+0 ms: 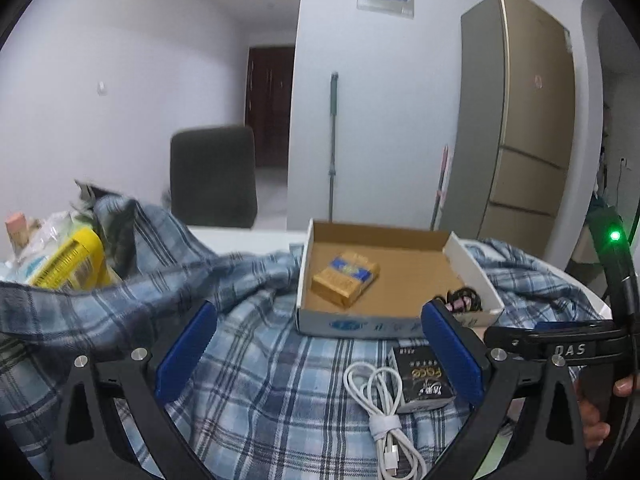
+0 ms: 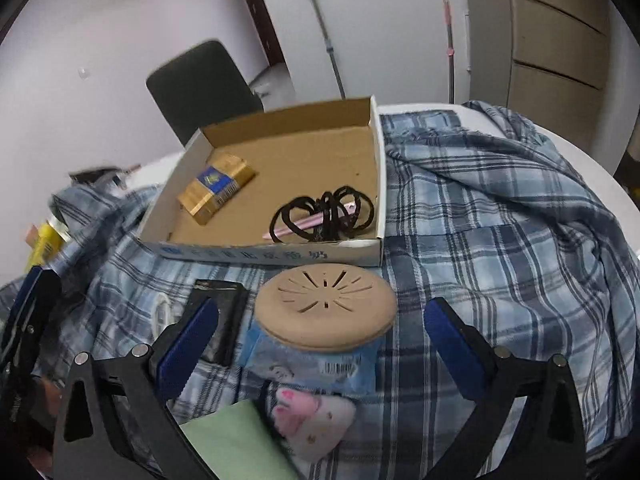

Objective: Organize soft objects
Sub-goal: 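Withdraw both tools from the box back over the table, then grasp the beige wooden disc with the right gripper while the left grasps the white cable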

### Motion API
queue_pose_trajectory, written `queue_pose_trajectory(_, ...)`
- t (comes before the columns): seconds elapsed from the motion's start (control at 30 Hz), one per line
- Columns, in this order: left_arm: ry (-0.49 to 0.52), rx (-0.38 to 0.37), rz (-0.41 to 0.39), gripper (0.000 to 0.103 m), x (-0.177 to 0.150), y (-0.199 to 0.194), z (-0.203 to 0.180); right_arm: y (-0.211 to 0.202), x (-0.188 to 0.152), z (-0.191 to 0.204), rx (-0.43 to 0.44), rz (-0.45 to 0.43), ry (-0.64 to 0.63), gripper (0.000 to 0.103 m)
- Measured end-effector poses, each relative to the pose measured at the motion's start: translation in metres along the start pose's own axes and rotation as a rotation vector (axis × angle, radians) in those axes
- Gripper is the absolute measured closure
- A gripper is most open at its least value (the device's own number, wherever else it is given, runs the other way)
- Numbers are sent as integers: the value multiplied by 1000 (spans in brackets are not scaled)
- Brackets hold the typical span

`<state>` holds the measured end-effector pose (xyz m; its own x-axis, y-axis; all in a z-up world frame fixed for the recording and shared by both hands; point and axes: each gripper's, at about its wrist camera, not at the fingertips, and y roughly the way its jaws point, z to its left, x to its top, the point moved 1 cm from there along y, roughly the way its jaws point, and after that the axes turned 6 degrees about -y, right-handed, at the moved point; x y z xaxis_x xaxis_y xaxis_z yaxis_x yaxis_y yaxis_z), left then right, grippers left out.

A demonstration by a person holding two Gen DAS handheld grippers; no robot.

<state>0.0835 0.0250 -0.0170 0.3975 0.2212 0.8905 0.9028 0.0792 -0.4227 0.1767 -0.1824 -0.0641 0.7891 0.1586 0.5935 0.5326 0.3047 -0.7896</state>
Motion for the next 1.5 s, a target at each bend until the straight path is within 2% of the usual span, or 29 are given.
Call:
queue_pose_trajectory(0.1,-7,-4,65,0,-3,13,3,13,1,0,-4,36,-5,0)
queue_pose_trajectory(0.2,-10,-4,95,0,-5,19,4,22,2,-1,17,64,-1,1)
queue_pose_trajectory(0.23,-10,-5,97,0,-5,20,3,23,3,-2,22,69,2,3)
queue_pose_trajectory(0.3,-10,-7,97,0,-5,19,3,26,3,-3,26,73,4,17)
queue_pose_trajectory(0.33,-9,-8,97,0,-5,19,3,27,3,-4,25,77,6,21)
queue_pose_trajectory(0.5,2,-15,83,0,-5,16,1,16,-1,-6,48,62,11,22)
queue_pose_trajectory(0.63,9,-22,93,0,-4,16,0,-13,-7,-5,46,-12,-30,22)
queue_pose_trajectory(0.73,4,-31,162,2,-3,18,2,-42,-16,-1,19,-123,-99,22)
queue_pose_trajectory(0.8,-5,-25,236,12,-6,20,3,-57,-24,2,-24,-198,-158,22)
queue_pose_trajectory(0.87,-15,-52,314,20,-12,24,0,-66,-32,8,-54,-265,-211,22)
queue_pose_trajectory(0.9,-14,-61,343,27,-15,27,-1,-69,-35,9,-60,-289,-227,22)
queue_pose_trajectory(1.0,11,-76,415,37,-27,37,-11,-72,-40,17,-80,-330,-272,22)
queue_pose_trajectory(1.13,20,-90,491,42,-43,46,-17,-77,-43,22,-68,-357,-302,22)
queue_pose_trajectory(1.27,49,-88,514,50,-50,49,-22,-74,-45,18,-52,-350,-290,21)
queue_pose_trajectory(1.33,53,-92,532,57,-53,52,-22,-73,-45,17,-45,-346,-283,21)
queue_pose_trajectory(1.37,56,-94,548,64,-55,54,-22,-73,-45,17,-40,-343,-280,21)
queue_pose_trajectory(1.5,63,-120,605,67,-62,63,-25,-72,-45,16,-31,-337,-276,21)
